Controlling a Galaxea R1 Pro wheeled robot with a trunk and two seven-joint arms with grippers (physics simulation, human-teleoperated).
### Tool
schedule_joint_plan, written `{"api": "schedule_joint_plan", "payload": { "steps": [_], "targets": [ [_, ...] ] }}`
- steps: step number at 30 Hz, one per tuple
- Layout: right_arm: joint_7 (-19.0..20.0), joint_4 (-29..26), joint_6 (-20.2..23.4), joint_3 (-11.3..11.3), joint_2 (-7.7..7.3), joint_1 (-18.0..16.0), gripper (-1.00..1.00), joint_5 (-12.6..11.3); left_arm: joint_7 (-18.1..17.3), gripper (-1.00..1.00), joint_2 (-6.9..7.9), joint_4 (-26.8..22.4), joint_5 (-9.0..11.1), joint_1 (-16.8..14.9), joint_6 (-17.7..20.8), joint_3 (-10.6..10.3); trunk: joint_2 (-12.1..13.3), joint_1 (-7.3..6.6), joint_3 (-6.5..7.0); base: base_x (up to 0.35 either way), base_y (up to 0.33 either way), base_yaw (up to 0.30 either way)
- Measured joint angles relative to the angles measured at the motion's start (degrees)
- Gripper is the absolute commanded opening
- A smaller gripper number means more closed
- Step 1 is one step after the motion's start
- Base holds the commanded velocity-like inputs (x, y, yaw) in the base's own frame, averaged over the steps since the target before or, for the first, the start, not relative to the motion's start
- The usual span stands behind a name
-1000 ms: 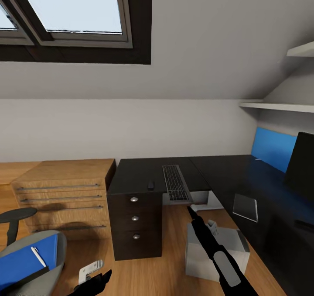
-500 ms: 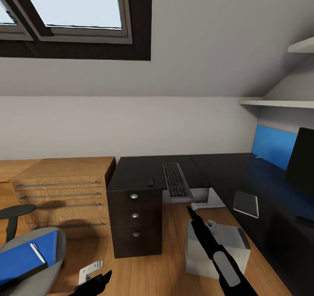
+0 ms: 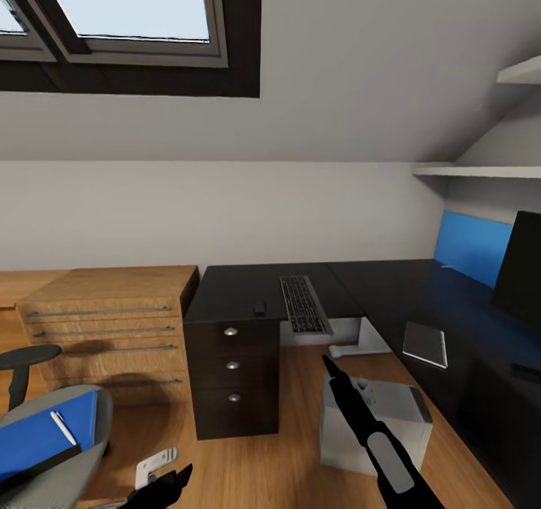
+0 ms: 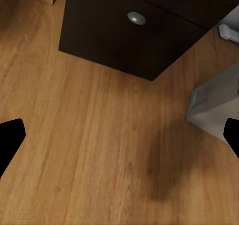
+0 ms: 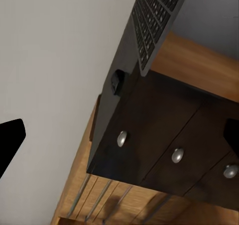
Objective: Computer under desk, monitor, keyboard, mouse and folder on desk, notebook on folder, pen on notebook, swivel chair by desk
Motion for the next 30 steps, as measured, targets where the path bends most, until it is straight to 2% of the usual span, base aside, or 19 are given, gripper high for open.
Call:
{"api": "schedule_joint_plan", "payload": {
  "steps": [22, 30],
  "targets": [
    [-0.1, 1.2, 0.0, 0.1, 0.09, 0.0, 1.00, 0.0, 0.0, 1.00, 0.05, 0.7, 0.1, 0.0, -0.4, 0.0, -8.8, 4.83, -3.95, 0.000, 0.000, 0.000],
    [-0.2, 1.2, 0.0, -0.2, 0.16, 0.0, 1.00, -0.2, 0.0, 1.00, 0.13, 1.2, 0.0, 0.0, -0.5, 0.0, -8.8, 4.84, -3.96, 0.000, 0.000, 0.000]
  ]
}}
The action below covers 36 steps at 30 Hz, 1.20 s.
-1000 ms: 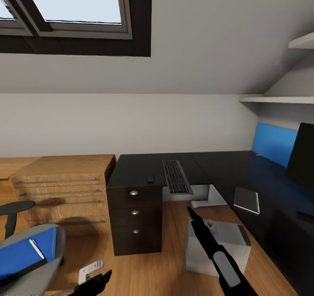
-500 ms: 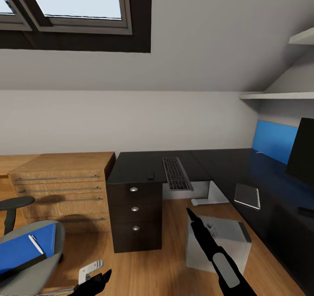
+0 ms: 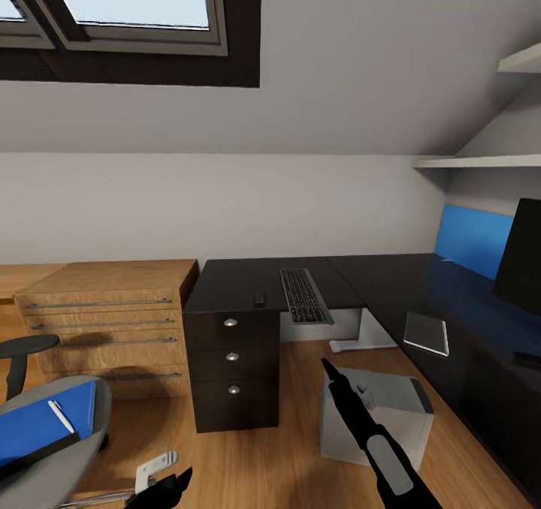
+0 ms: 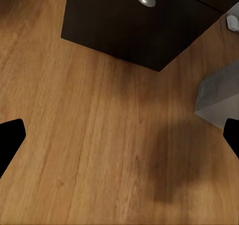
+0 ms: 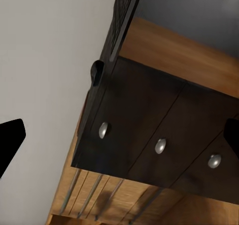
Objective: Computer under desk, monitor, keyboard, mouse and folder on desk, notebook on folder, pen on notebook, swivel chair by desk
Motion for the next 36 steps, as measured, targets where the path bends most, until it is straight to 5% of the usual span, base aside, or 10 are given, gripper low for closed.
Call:
{"api": "schedule_joint_plan", "payload": {
  "steps": [5, 14, 22, 36],
  "targets": [
    [-0.1, 0.0, 0.3, -0.3, -0.05, 0.0, 1.00, -1.2, 0.0, 1.00, 0.04, 0.7, 0.0, 0.0, -0.3, 0.1, 0.0, 0.00, 0.00, 0.000, 0.000, 0.000],
    [-0.3, 0.0, 2.6, -0.3, -0.15, 0.0, 1.00, -9.0, 0.0, 1.00, 0.05, 0.9, 0.0, 0.0, -1.3, 0.1, 0.0, 0.00, 0.00, 0.000, 0.000, 0.000],
    [-0.1, 0.0, 8.0, -0.3, -0.16, 0.0, 1.00, -10.0, 0.0, 1.00, 0.05, 1.0, 0.0, 0.0, -1.4, 0.1, 0.0, -0.02, 0.00, 0.087, 0.000, 0.000],
    [0.0, 0.0, 8.5, -0.3, -0.16, 0.0, 1.00, -10.0, 0.0, 1.00, 0.05, 1.6, 0.0, 0.0, -2.5, 0.1, 0.0, -0.03, 0.00, 0.302, 0.000, 0.000]
  ]
}}
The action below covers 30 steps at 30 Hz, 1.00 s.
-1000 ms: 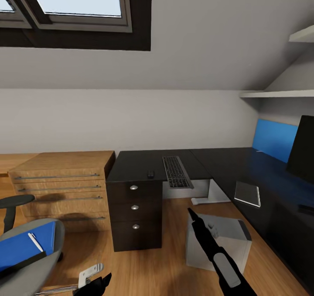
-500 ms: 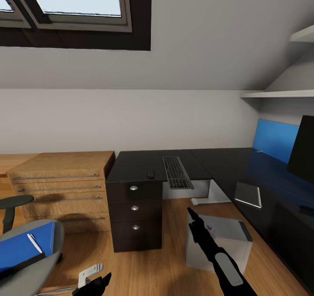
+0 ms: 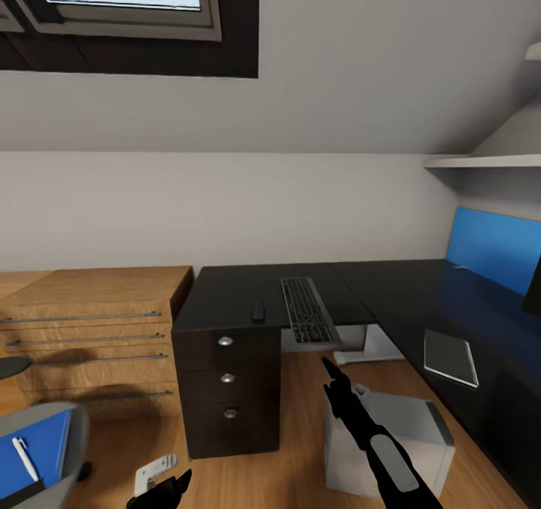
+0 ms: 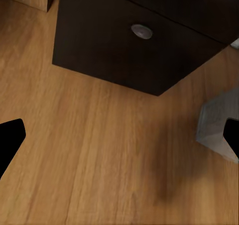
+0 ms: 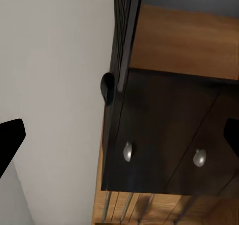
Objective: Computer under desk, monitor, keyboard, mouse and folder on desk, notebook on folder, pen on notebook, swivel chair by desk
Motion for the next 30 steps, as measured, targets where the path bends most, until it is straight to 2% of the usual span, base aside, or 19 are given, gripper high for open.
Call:
{"api": "schedule_joint_plan", "payload": {
  "steps": [10, 30],
  "targets": [
    [0.0, 0.0, -0.1, 0.0, -0.06, 0.0, 1.00, 0.1, 0.0, 1.00, 0.00, 0.0, 0.0, 0.0, 0.0, 0.0, 0.0, 0.01, 0.00, 0.302, 0.000, 0.000],
    [0.0, 0.0, -0.2, 0.0, -0.08, 0.0, 1.00, 0.1, 0.0, 1.00, 0.01, 0.1, 0.0, 0.0, 0.0, 0.0, 0.0, 0.02, 0.00, 0.053, 0.000, 0.000]
  ]
}}
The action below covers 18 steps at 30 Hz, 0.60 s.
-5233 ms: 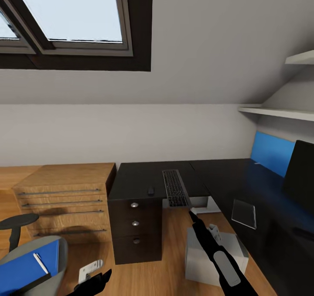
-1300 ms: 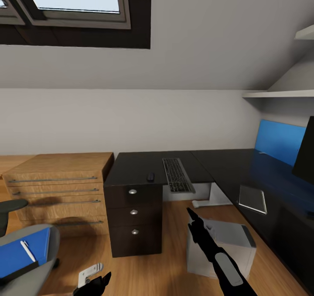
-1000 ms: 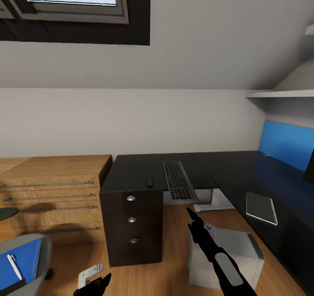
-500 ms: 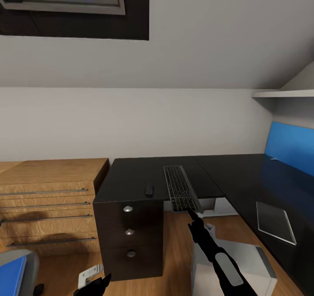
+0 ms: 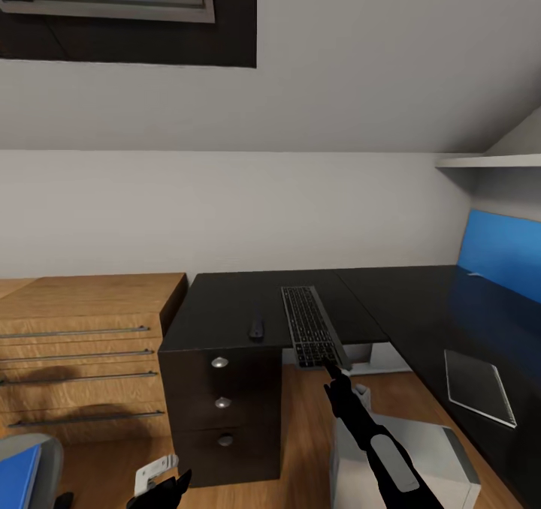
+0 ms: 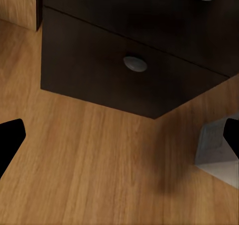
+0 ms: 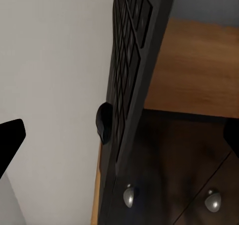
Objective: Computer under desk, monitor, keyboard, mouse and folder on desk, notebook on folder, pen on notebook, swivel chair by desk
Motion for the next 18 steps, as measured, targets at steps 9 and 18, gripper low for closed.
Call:
{"api": "schedule_joint_plan", "payload": {
  "steps": [9, 18],
  "targets": [
    [0.0, 0.0, -0.1, 0.0, 0.00, 0.0, 1.00, 0.1, 0.0, 1.00, -0.01, 0.0, -0.1, 0.0, 0.0, 0.0, 0.0, 0.01, 0.00, 0.015, 0.000, 0.000],
    [0.0, 0.0, -0.1, 0.0, -0.24, 0.0, 1.00, 0.1, 0.0, 1.00, 0.00, 0.0, 0.0, 0.0, 0.0, 0.0, 0.0, -0.01, 0.00, 0.165, 0.000, 0.000]
  ]
}}
